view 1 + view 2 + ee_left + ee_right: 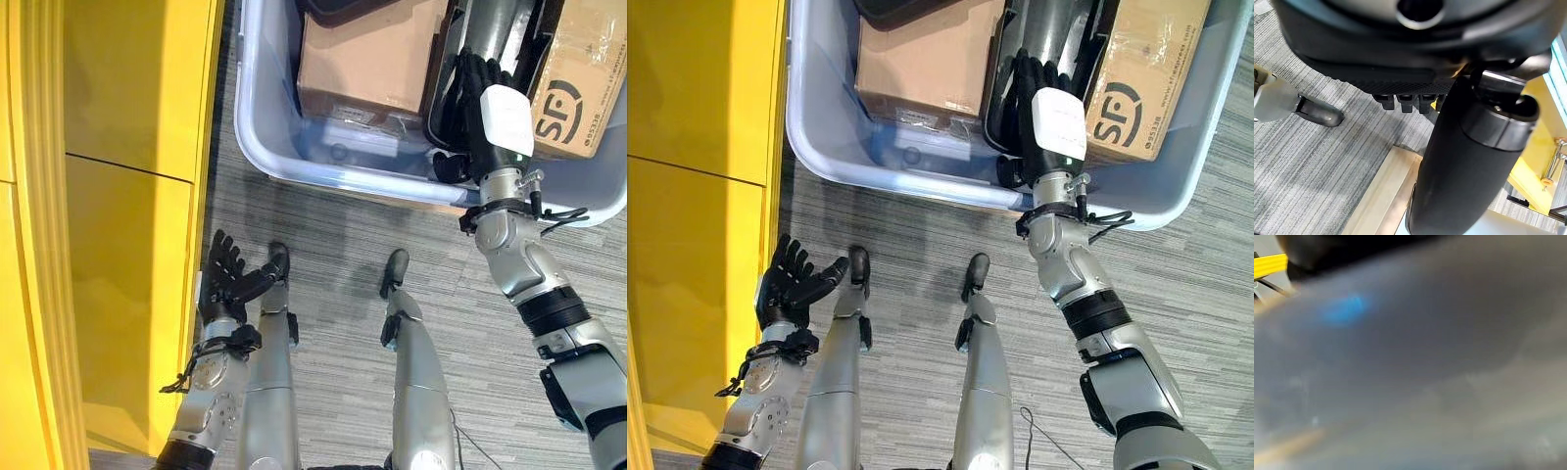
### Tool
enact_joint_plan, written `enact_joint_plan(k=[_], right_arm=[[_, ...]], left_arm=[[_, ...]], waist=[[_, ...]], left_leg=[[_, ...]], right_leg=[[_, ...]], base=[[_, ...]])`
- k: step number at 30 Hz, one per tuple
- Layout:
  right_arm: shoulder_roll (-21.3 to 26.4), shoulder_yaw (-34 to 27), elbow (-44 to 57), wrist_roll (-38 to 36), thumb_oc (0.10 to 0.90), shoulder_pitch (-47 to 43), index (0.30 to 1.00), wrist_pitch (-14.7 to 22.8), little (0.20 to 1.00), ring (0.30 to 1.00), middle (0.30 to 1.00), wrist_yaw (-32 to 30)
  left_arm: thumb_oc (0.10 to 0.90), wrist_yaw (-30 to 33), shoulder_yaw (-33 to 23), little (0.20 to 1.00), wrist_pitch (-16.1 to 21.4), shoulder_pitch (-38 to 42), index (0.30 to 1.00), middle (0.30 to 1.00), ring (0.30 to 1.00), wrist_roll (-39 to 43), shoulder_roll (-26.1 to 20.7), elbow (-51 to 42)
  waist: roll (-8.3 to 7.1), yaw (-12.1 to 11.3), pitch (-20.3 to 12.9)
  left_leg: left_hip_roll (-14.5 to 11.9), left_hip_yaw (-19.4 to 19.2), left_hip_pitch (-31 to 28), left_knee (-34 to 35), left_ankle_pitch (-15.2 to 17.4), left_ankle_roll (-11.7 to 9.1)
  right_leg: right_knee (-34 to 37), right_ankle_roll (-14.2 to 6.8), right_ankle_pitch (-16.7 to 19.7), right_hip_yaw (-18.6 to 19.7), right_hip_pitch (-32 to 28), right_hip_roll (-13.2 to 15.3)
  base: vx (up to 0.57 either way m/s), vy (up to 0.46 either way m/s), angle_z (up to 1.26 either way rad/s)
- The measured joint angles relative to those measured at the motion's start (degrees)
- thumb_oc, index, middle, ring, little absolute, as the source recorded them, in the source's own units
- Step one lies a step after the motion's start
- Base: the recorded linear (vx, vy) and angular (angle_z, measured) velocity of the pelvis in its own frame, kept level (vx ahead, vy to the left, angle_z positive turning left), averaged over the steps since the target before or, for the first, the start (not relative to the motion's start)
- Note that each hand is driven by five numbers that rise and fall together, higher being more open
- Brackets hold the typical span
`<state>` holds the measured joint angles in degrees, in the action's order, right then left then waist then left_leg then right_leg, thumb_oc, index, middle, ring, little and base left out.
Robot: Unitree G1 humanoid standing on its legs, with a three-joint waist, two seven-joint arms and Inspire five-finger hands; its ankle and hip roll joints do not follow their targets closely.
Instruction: Move parts from the plastic box to the shelf.
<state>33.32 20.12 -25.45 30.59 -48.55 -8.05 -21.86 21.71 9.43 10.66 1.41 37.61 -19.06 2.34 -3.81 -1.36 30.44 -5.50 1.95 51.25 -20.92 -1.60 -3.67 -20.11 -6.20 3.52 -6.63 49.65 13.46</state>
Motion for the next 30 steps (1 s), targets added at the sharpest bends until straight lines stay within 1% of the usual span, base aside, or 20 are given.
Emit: enact_joint_plan(k=[1, 2, 3, 5, 6, 7, 8, 10, 12, 16, 17, 18, 19, 20, 22, 24, 25, 26, 27, 30], right_arm=[[0.0, -0.1, -0.1, 0.3, 0.9, -0.1, 1.0, -0.1, 1.0, 1.0, 1.0, 0.0], [0.0, 0.0, -0.4, 0.6, 0.9, -0.1, 1.0, -0.2, 1.0, 1.0, 1.0, 0.0], [-0.1, 0.4, -1.2, 0.9, 0.9, -0.8, 1.0, -0.3, 1.0, 1.0, 1.0, 0.0], [-0.2, 1.5, -2.8, 1.4, 0.9, -2.2, 1.0, -0.6, 1.0, 1.0, 1.0, -0.6], [-0.2, 1.5, -3.0, 1.4, 0.9, -2.3, 1.0, -0.7, 1.0, 1.0, 1.0, -0.6], [-0.3, 1.6, -3.4, 1.5, 0.9, -2.2, 1.0, -0.7, 1.0, 1.0, 1.0, -0.7], [-0.5, 1.8, -4.0, 2.0, 0.9, -2.7, 1.0, -0.7, 1.0, 1.0, 1.0, -0.7], [-0.7, 2.2, -4.7, 2.6, 0.9, -3.1, 1.0, -1.0, 1.0, 1.0, 1.0, -0.7], [-1.0, 2.3, -6.0, 2.7, 0.9, -3.7, 1.0, -1.0, 1.0, 1.0, 1.0, -0.9], [-0.5, 3.4, -8.6, 2.5, 0.9, -6.4, 1.0, -1.0, 1.0, 1.0, 1.0, -1.0], [-0.2, 3.3, -8.6, 2.4, 0.52, -7.3, 0.467, -1.0, 0.467, 0.467, 0.467, -1.3], [0.0, 3.3, -9.0, 2.3, 0.4, -8.1, 0.3, -1.0, 0.3, 0.3, 0.3, -1.6], [0.1, 3.3, -9.4, 1.7, 0.4, -8.6, 0.3, -1.1, 0.3, 0.3, 0.3, -1.9], [0.3, 3.3, -11.1, 1.6, 0.4, -9.3, 0.3, -1.0, 0.3, 0.3, 0.3, -4.8], [0.2, 2.4, -11.2, 0.9, 0.4, -9.3, 0.3, -1.2, 0.3, 0.3, 0.3, -7.6], [0.2, 1.5, -11.0, 0.8, 0.4, -7.7, 0.3, -0.4, 0.3, 0.3, 0.3, -10.0], [-0.3, 1.4, -10.9, 0.8, 0.4, -7.5, 0.3, -0.2, 0.3, 0.3, 0.3, -11.0], [-1.4, 0.1, -10.2, 0.7, 0.4, -6.1, 0.3, 0.3, 0.3, 0.3, 0.3, -12.9], [-1.8, -0.4, -9.6, 0.7, 0.4, -5.5, 0.3, 0.3, 0.3, 0.3, 0.3, -13.2], [-2.3, -1.0, -8.0, -0.4, 0.4, -3.1, 0.3, 0.7, 0.3, 0.3, 0.3, -13.5]], left_arm=[[0.9, 0.0, 0.0, 1.0, 0.1, 0.0, 1.0, 1.0, 1.0, 0.0, 0.0, 0.0], [0.9, -0.1, -0.1, 1.0, 0.2, -0.1, 1.0, 1.0, 1.0, 0.0, 0.0, -0.1], [0.9, 0.0, -0.1, 1.0, 0.2, -0.1, 1.0, 1.0, 1.0, 0.0, -0.1, 0.0], [0.9, -0.1, -0.1, 1.0, 0.6, 0.0, 1.0, 1.0, 1.0, 0.0, -0.2, 0.0], [0.9, -0.1, 0.0, 1.0, 0.6, 0.0, 1.0, 1.0, 1.0, 0.0, -0.2, 0.0], [0.9, -0.2, 0.0, 1.0, 0.6, 0.0, 1.0, 1.0, 1.0, 0.0, -0.2, -0.1], [0.9, -0.2, -0.1, 1.0, 0.6, -0.1, 1.0, 1.0, 1.0, 0.0, -0.2, -0.1], [0.9, -0.2, 0.0, 1.0, 0.7, -0.2, 1.0, 1.0, 1.0, 0.0, -0.3, -0.1], [0.9, -0.8, 0.1, 1.0, 0.7, -0.1, 1.0, 1.0, 1.0, 0.0, -0.3, -0.1], [0.9, -1.1, 0.2, 1.0, 0.7, -0.2, 1.0, 1.0, 1.0, 0.0, -1.0, -0.3], [0.9, -1.1, 0.4, 1.0, 0.7, -0.2, 1.0, 1.0, 1.0, 0.0, -1.8, -0.5], [0.9, -1.1, 0.8, 1.0, 0.7, -0.4, 1.0, 1.0, 1.0, 0.1, -2.3, -0.5], [0.9, -1.0, 1.0, 1.0, 0.7, -0.6, 1.0, 1.0, 1.0, 0.1, -2.3, -0.5], [0.9, -1.0, 1.8, 1.0, 0.7, -0.8, 1.0, 1.0, 1.0, 0.1, -2.3, -0.5], [0.9, -0.9, 1.8, 1.0, 0.7, -0.9, 1.0, 1.0, 1.0, 0.1, -2.3, -0.5], [0.9, -0.8, 1.5, 1.0, 0.9, -0.7, 1.0, 1.0, 1.0, 0.1, -2.4, -0.6], [0.9, -0.8, 1.4, 1.0, 0.9, -0.7, 1.0, 1.0, 1.0, 0.1, -2.5, -0.5], [0.9, -0.8, 1.8, 1.0, 0.9, -0.7, 1.0, 1.0, 1.0, 0.1, -2.5, -0.5], [0.9, -0.8, 2.1, 1.0, 0.8, -0.6, 1.0, 1.0, 1.0, 0.1, -2.3, -0.5], [0.9, -0.8, 2.2, 1.0, 0.8, -0.3, 1.0, 1.0, 1.0, 0.1, -2.0, -0.4]], waist=[[0.01, -0.2, 0.0], [0.01, -0.3, 0.0], [0.02, -0.4, 0.0], [0.1, -0.3, -0.1], [0.1, -0.3, -0.1], [0.1, -0.4, -0.1], [0.1, -0.3, -0.1], [0.11, -0.4, -0.1], [0.11, -0.3, -0.1], [0.11, 0.0, -0.3], [0.02, 0.0, -0.4], [0.0, -0.2, -0.4], [0.01, -0.4, -0.5], [0.09, -0.5, -0.6], [0.17, -0.5, -0.7], [0.49, -0.6, -1.1], [0.55, -0.5, -1.2], [0.71, -0.5, -1.2], [1.01, -0.6, -1.4], [1.12, -0.9, -1.5]], left_leg=[[0.0, 0.0, 0.0, 0.0, -0.2, -0.3], [0.0, 0.0, 0.0, -0.1, 0.2, 0.1], [0.0, 0.0, 0.1, -0.2, -0.2, -0.4], [0.0, 0.0, 0.7, -1.0, 0.6, 0.1], [0.1, 0.0, 0.7, -1.1, 0.5, -0.1], [0.1, 0.0, 0.9, -1.4, 0.3, -0.3], [0.1, 0.0, 0.9, -1.6, 0.7, 0.2], [0.2, 0.0, 0.9, -2.0, 0.5, -0.3], [0.5, 0.0, 1.2, -2.9, 0.6, -0.2], [0.7, 0.9, 6.4, -11.8, 4.3, 0.1], [0.7, 1.5, 8.2, -13.4, 4.6, -0.3], [0.7, 1.4, 8.6, -12.8, 4.2, -0.3], [0.7, 1.3, 8.6, -12.1, 3.9, -0.2], [1.0, 1.3, 8.6, -11.4, 3.0, 0.1], [1.5, 1.3, 8.6, -10.9, 2.6, 0.2], [2.1, 1.4, 8.4, -11.3, 2.5, 0.5], [2.1, 1.3, 8.1, -11.2, 2.5, 0.5], [2.1, 1.3, 7.5, -10.9, 2.5, 0.6], [2.1, 1.4, 7.3, -10.6, 2.5, 0.5], [2.1, 1.2, 4.8, -8.7, 1.9, 0.3]], right_leg=[[-0.2, -0.1, 0.1, 0.0, 0.1, 0.0], [-0.2, 0.2, -0.3, -0.2, 0.1, 0.0], [-0.4, 0.0, 0.0, 0.1, 0.2, 0.1], [-1.2, 0.2, -0.6, 0.1, 0.9, 0.1], [-1.4, 0.2, -0.6, 0.3, 0.9, 0.2], [-1.7, -0.1, -0.5, 0.4, 1.1, 0.1], [-2.1, 0.2, -1.1, 0.3, 1.2, 0.2], [-2.7, 0.2, -1.1, 0.7, 1.3, 0.2], [-3.9, 0.3, -1.5, 0.9, 2.0, 0.5], [-12.7, 0.6, -5.0, 1.8, 7.0, 1.1], [-13.8, 0.2, -5.8, 1.7, 8.5, 1.4], [-13.0, 0.2, -5.8, 1.6, 8.9, 1.4], [-12.4, 0.2, -5.8, 1.6, 9.1, 1.6], [-12.0, 0.2, -5.8, 1.6, 9.0, 2.0], [-12.1, 0.2, -5.7, 1.6, 9.0, 2.3], [-12.7, 0.6, -5.5, 1.6, 8.6, 2.7], [-12.7, 0.7, -5.4, 1.6, 8.5, 2.7], [-12.3, 0.5, -4.3, 1.6, 7.7, 2.7], [-12.1, 0.8, -4.2, 1.4, 7.5, 2.6], [-10.8, 0.7, -3.8, 1.3, 5.6, 2.6]], base=[[0.0, 0.0, 0.0], [-0.06, 0.016, 0.0], [0.0, 0.0, 0.0], [0.03, -0.007, 0.0], [0.0, 0.0, 0.0], [0.06, -0.014, 0.01], [0.0, 0.0, 0.0], [0.0, 0.0, 0.0], [-0.02, 0.0, 0.01], [-0.05, -0.005, 0.02], [-0.04, -0.005, -0.03], [-0.05, -0.006, -0.11], [-0.05, -0.007, -0.04], [-0.06, -0.02, 0.06], [-0.04, -0.013, 0.17], [-0.03, 0.002, 0.17], [-0.04, -0.006, 0.08], [-0.05, -0.012, 0.02], [-0.04, -0.01, 0.02], [0.0, 0.0, 0.0]])
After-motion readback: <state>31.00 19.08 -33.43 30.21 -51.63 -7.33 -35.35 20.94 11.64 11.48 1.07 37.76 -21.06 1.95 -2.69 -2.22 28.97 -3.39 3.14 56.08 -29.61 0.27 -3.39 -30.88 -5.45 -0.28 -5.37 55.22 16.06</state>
